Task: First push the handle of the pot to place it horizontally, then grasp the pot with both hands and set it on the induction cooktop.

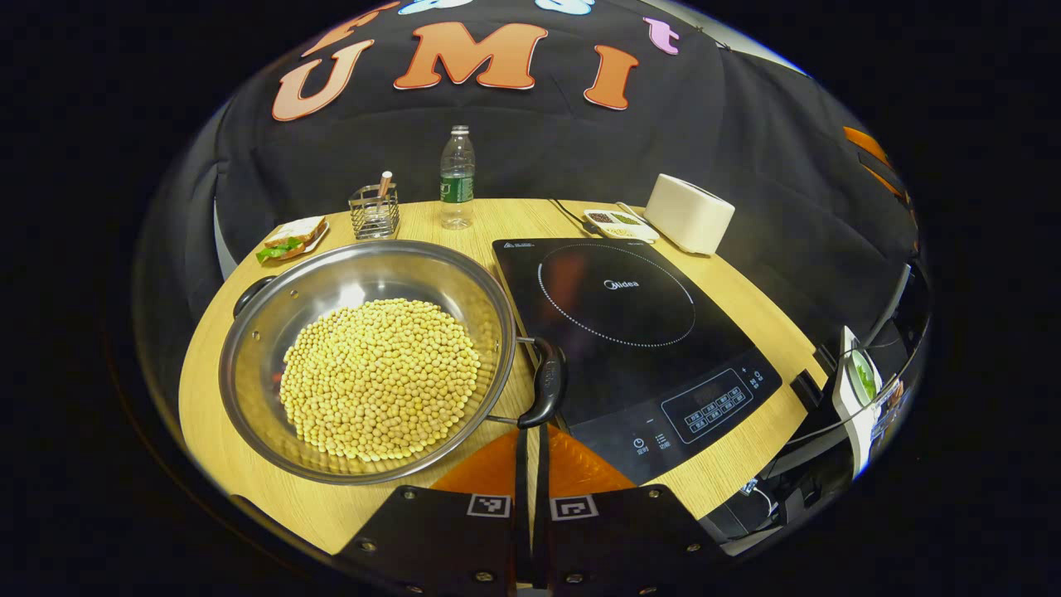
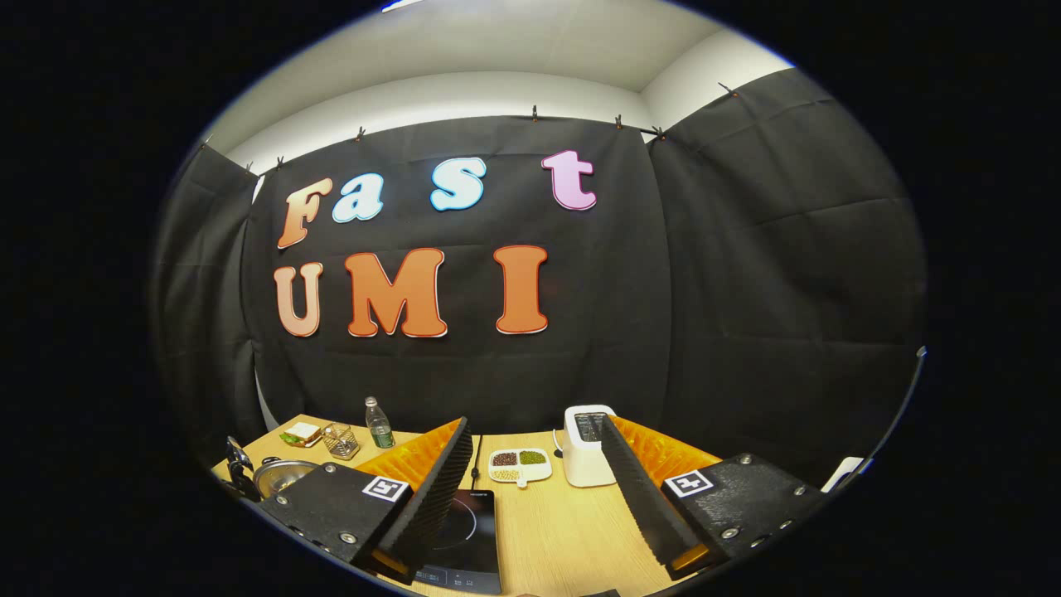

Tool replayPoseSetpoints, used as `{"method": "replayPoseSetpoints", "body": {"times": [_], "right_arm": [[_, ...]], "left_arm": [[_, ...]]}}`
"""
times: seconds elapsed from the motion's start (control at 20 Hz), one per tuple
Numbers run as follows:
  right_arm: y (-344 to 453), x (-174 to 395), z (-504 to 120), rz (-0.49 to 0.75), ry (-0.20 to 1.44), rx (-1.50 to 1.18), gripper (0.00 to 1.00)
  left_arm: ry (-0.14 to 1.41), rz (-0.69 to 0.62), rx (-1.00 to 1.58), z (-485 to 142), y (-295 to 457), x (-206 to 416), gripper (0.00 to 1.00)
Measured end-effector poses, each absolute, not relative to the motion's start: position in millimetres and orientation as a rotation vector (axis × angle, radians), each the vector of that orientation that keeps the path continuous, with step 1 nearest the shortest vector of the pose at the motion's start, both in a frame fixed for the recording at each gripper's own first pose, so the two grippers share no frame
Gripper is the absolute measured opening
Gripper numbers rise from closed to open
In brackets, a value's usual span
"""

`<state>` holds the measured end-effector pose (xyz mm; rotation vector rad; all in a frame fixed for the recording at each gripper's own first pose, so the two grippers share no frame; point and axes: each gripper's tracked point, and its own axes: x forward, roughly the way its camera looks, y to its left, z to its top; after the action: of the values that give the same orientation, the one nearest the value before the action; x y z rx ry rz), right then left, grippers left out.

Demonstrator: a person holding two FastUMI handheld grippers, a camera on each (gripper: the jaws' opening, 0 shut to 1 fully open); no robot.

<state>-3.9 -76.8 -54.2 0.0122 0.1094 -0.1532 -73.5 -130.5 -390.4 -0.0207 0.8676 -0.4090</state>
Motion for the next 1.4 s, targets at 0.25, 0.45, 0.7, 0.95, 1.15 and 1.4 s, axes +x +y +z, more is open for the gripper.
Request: {"method": "replayPoseSetpoints", "body": {"times": [0.25, 0.45, 0.7, 0.95, 1.15, 1.4], "right_arm": [[-94, 1, -61, -0.183, 0.113, 0.012, 0.96], [-108, 5, -68, -0.209, 0.116, 0.011, 0.96], [-115, 14, -79, -0.221, 0.134, 0.009, 0.96], [-115, 25, -92, -0.221, 0.156, 0.005, 0.96], [-114, 32, -97, -0.221, 0.166, -0.003, 0.97], [-115, 38, -105, -0.234, 0.176, -0.008, 1.0]], "left_arm": [[0.867, -0.41, -0.012, -391, -137, -64, 0.03], [0.866, -0.412, -0.009, -392, -141, -56, 0.02], [0.866, -0.414, -0.017, -394, -146, -47, 0.02], [0.862, -0.417, -0.028, -396, -150, -36, 0.02], [0.86, -0.42, -0.033, -398, -152, -27, 0.02], [0.852, -0.427, -0.035, -400, -157, -18, 0.02]]}}
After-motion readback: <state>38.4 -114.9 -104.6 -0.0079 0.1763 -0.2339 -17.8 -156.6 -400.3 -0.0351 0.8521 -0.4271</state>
